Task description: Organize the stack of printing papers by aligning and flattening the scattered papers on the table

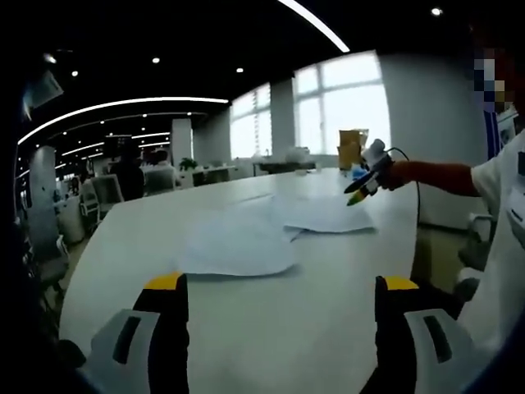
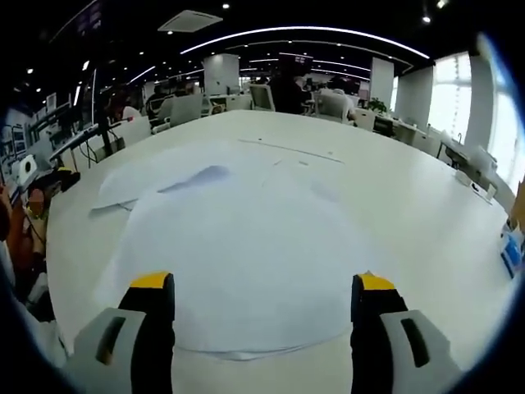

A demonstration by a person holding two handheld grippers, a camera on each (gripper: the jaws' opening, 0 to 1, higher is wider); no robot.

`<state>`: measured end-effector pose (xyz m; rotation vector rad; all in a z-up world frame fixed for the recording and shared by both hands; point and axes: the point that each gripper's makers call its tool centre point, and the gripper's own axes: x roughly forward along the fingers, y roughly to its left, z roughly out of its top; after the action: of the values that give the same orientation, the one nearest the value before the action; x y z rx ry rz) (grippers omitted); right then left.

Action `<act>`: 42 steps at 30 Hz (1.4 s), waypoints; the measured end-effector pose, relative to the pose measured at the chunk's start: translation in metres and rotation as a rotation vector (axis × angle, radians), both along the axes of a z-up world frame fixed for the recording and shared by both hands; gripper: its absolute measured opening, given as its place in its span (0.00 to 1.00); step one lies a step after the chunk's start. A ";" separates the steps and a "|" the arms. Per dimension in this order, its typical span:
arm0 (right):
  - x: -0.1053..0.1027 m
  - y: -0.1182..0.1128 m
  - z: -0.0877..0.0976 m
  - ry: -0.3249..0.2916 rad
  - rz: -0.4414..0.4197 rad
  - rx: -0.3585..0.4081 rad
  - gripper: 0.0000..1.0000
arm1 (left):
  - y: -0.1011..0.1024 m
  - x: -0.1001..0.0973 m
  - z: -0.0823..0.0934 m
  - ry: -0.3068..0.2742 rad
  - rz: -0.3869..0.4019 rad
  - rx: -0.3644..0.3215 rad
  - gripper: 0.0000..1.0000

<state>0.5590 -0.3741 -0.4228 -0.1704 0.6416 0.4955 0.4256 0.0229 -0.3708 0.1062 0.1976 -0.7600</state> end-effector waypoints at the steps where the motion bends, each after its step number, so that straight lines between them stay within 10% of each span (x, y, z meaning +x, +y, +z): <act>1: 0.001 -0.001 -0.001 0.001 -0.005 0.002 0.84 | 0.000 0.001 0.000 -0.001 0.000 0.002 0.97; 42: 0.028 -0.033 -0.029 0.009 -0.087 0.001 0.90 | -0.013 0.032 -0.026 0.010 -0.055 -0.048 0.97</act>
<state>0.5866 -0.4071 -0.4514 -0.1388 0.6553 0.4126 0.4575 0.0096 -0.3972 0.0625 0.1862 -0.8199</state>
